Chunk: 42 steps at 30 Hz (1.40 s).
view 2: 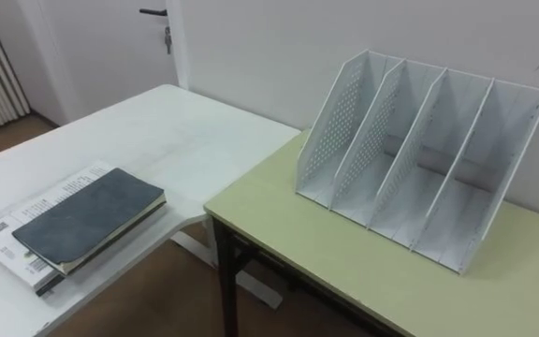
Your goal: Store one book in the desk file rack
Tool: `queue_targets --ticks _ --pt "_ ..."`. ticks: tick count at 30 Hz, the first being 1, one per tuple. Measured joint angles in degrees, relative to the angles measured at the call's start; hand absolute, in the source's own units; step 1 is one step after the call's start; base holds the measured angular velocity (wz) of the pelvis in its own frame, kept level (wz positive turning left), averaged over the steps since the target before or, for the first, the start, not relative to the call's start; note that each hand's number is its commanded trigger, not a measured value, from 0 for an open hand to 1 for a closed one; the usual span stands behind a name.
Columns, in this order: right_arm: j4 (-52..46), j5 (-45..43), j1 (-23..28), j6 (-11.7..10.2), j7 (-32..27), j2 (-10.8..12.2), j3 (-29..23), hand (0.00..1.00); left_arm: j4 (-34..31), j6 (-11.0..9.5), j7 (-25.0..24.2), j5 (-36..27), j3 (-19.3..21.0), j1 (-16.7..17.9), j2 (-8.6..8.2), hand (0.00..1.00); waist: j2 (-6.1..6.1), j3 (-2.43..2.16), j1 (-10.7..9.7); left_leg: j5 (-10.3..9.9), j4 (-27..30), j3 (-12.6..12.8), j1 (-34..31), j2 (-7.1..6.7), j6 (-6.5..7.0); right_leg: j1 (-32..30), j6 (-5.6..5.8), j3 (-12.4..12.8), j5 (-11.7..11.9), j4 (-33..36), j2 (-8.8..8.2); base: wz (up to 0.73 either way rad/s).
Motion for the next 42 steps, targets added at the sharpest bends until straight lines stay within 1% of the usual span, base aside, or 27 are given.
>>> queue_targets --ticks 2,3,4,5,7,10,12,14,15,16,17,18,19,20,21,23,24,26,28,30,31,32,35,39,41,42 --pt "0.0 0.1 -0.4 -1.1 -0.8 0.0 0.0 0.00 -2.7 -1.2 0.4 0.3 0.0 -0.2 0.14 0.00 -0.01 0.11 -0.1 0.0 0.1 0.0 -0.2 -0.04 0.00 -0.1 0.02 -0.2 0.0 0.0 -0.08 0.03" --pt "0.0 0.1 -0.5 -1.3 -1.0 0.0 0.0 0.00 -3.7 -1.4 0.5 0.7 0.0 -0.2 0.14 0.00 -0.02 0.13 -0.2 0.0 0.1 0.0 -0.3 -0.05 0.00 -0.1 0.03 -0.3 0.0 0.0 -0.12 0.08" --pt "-0.1 0.1 -0.6 -1.7 -1.1 0.0 0.0 0.00 -5.9 -2.1 0.8 1.2 0.0 -0.2 0.15 0.00 0.02 0.16 -0.2 0.0 0.1 0.0 -0.5 -0.05 0.00 -0.2 0.05 -0.4 0.0 -0.1 -0.14 0.06" --pt "-0.2 0.1 -0.7 -2.1 -1.5 0.0 0.0 0.00 -8.2 -2.5 1.2 1.7 -0.2 -0.2 0.13 0.00 0.07 0.20 -0.2 0.0 0.1 0.0 -0.6 -0.05 0.00 -0.2 0.06 -0.5 0.0 -0.2 -0.11 0.03" --pt "-0.4 0.0 -0.8 -2.6 -2.3 0.0 0.7 0.00 -10.8 -3.5 2.0 2.7 -1.3 -0.7 0.14 0.00 0.14 0.22 -0.2 0.0 -0.1 0.0 -0.6 -0.04 0.00 -0.3 0.06 -0.4 0.0 -0.2 -0.03 0.00" --pt "-0.7 -0.4 -0.8 -3.2 -2.4 -0.1 2.1 0.00 -11.4 -4.7 2.6 6.3 -2.8 -2.5 -0.40 0.00 0.21 0.21 -0.3 0.0 -0.2 -0.1 -0.6 -0.03 0.00 -0.2 0.06 -0.4 0.0 -0.4 0.34 0.00" --pt "-0.8 -1.0 -0.8 -3.8 -2.3 -0.1 2.1 0.00 -13.6 -4.8 2.9 9.2 -3.2 -2.4 -0.88 0.00 0.26 0.22 -0.7 0.0 -0.2 -0.1 -0.6 -0.05 0.00 -0.3 0.06 -0.4 0.0 -0.5 0.33 0.00" --pt "-0.8 -1.8 -1.0 -4.3 -2.1 -0.1 2.1 0.00 -20.1 -4.8 3.0 14.4 -4.8 -1.6 -0.96 0.00 0.58 0.32 -1.2 0.0 -0.2 -0.1 -0.6 -0.08 0.00 -0.3 0.06 -0.6 0.0 -0.5 0.27 0.05" --pt "-0.8 -2.3 -1.1 -4.5 -2.1 -0.1 2.1 0.00 -21.9 -4.8 3.0 15.6 -5.3 -1.5 -0.92 0.00 0.53 0.32 -1.3 0.0 -0.2 -0.1 -0.6 -0.09 0.00 -0.3 0.06 -0.6 0.0 -0.5 0.26 0.00" --pt "-0.8 -2.8 -1.3 -4.9 -2.1 -0.2 2.1 0.00 -24.7 -5.3 3.1 17.5 -6.4 -1.7 -0.84 0.00 0.48 0.33 -1.5 0.0 -0.2 0.0 -0.6 -0.11 0.00 -0.3 0.07 -0.7 0.1 -0.5 0.25 0.00" --pt "-0.8 -3.0 -1.4 -4.9 -2.1 -0.3 2.1 0.00 -25.7 -6.4 3.4 18.6 -7.3 -2.1 -0.87 0.00 0.48 0.35 -1.7 0.0 -0.3 0.0 -0.6 -0.12 0.00 -0.1 0.08 -0.6 0.1 -0.4 0.25 -0.04" --pt "-0.8 -3.2 -1.4 -4.9 -2.1 -0.3 2.1 0.00 -26.0 -6.7 3.7 19.0 -8.0 -2.1 -0.84 0.00 0.61 0.33 -1.7 0.0 -0.3 0.0 -0.6 -0.12 0.00 -0.1 0.08 -0.6 0.1 -0.4 0.24 -0.05" --pt "-0.8 -3.3 -1.4 -5.0 -2.1 -0.3 2.1 0.00 -27.0 -6.9 4.0 20.5 -9.1 -2.1 -0.81 0.00 0.46 0.11 -2.4 0.0 -0.2 0.0 -0.5 -0.16 0.00 0.1 0.08 -0.6 0.1 -0.5 0.21 0.00" --pt "-0.8 -3.4 -1.5 -5.1 -2.1 -0.3 2.1 0.00 -28.3 -6.9 4.1 22.4 -10.3 -2.1 -0.75 0.00 0.55 0.12 -3.1 0.0 -0.3 0.0 -0.6 -0.17 0.00 0.1 0.08 -0.6 0.1 -0.5 0.21 0.00" --pt "-0.8 -3.4 -1.5 -5.2 -2.1 -0.3 2.2 0.00 -29.2 -6.9 4.1 23.6 -10.9 -2.0 -0.71 0.00 0.61 0.16 -3.2 0.0 -0.3 0.0 -0.6 -0.17 0.00 0.0 0.08 -0.6 0.1 -0.4 0.20 0.00" --pt "-0.6 -3.4 -1.4 -5.2 -2.1 -0.4 2.8 0.00 -31.8 -6.9 4.1 28.2 -13.6 -2.1 -0.62 0.00 0.76 0.19 -3.3 0.0 -0.3 0.1 -0.6 -0.17 -0.01 0.1 0.08 -0.4 0.1 -0.3 0.21 -0.04" --pt "-0.6 -3.4 -1.4 -5.3 -2.1 -0.4 2.9 0.00 -32.5 -6.9 4.1 29.1 -14.3 -2.1 -0.48 0.00 0.75 0.19 -3.3 0.0 -0.3 0.1 -0.6 -0.17 -0.01 0.1 0.08 -0.3 0.1 -0.2 0.22 -0.06" --pt "-0.7 -3.5 -1.6 -5.4 -2.1 -0.5 3.5 0.00 -36.1 -6.8 4.1 32.2 -17.5 -2.1 0.45 0.00 0.58 0.27 -3.5 0.0 -0.3 0.3 -0.7 -0.14 -0.01 -0.3 0.09 0.0 0.0 -0.5 0.31 -0.05" --pt "-0.6 -4.2 -2.0 -5.3 -2.1 -0.7 3.9 0.00 -39.2 -6.9 4.1 34.2 -19.3 -2.1 0.81 0.00 0.47 0.29 -3.7 0.0 -0.3 0.3 -0.8 -0.17 -0.01 -0.2 0.11 0.1 0.0 -0.6 0.33 0.00" --pt "-0.5 -4.2 -2.5 -5.3 -2.1 -0.6 3.9 0.00 -41.7 -7.0 4.2 36.1 -20.3 -2.1 1.06 0.00 0.29 0.28 -4.3 0.0 -0.3 0.1 -0.7 -0.18 0.00 -0.1 0.13 0.0 0.0 -0.6 0.31 0.04" --pt "-0.5 -4.2 -2.8 -5.4 -2.1 -0.6 3.9 0.00 -43.5 -7.0 4.2 36.9 -20.8 -2.1 1.55 0.00 0.09 0.35 -4.8 0.0 -0.3 0.0 -0.6 -0.18 0.00 0.1 0.12 -0.1 0.0 -0.6 0.32 0.04" --pt "-0.5 -4.1 -3.0 -5.4 -2.2 -0.6 3.9 0.00 -45.1 -7.1 4.7 37.2 -21.4 -2.1 2.16 0.00 -0.05 0.33 -4.9 0.0 -0.3 0.0 -0.5 -0.15 0.00 0.2 0.12 -0.1 0.0 -0.6 0.34 0.00" --pt "-0.4 -4.0 -3.0 -5.3 -2.2 -0.7 3.9 0.00 -47.8 -7.2 6.0 38.6 -21.7 -2.2 2.73 0.00 -0.11 0.37 -5.2 0.0 -0.2 -0.1 0.0 -0.09 0.00 0.8 0.12 -0.2 0.2 -1.4 0.41 0.03" --pt "-0.2 -4.1 -3.1 -5.4 -2.2 -0.7 3.9 0.00 -50.4 -7.2 8.1 39.9 -21.8 -2.2 3.02 0.00 0.03 0.41 -5.4 0.0 -0.2 -0.1 -0.1 -0.09 0.00 0.8 0.12 -0.4 0.2 -1.5 0.40 0.02" --pt "0.8 -4.0 -3.3 -5.5 -2.3 -0.7 3.9 0.00 -54.7 -7.4 9.1 39.9 -21.9 -2.2 3.85 0.00 0.07 0.41 -6.0 0.0 -0.2 -0.1 -0.5 -0.08 0.00 0.8 0.14 -1.0 0.3 -2.0 0.33 0.14" --pt "0.8 -3.8 -3.3 -5.4 -2.4 -0.7 4.1 0.00 -55.6 -7.6 9.7 39.9 -21.9 -2.3 4.06 0.00 0.13 0.37 -6.2 0.0 -0.2 -0.1 -0.5 -0.06 0.00 0.9 0.16 -1.3 0.4 -2.3 0.33 0.12"
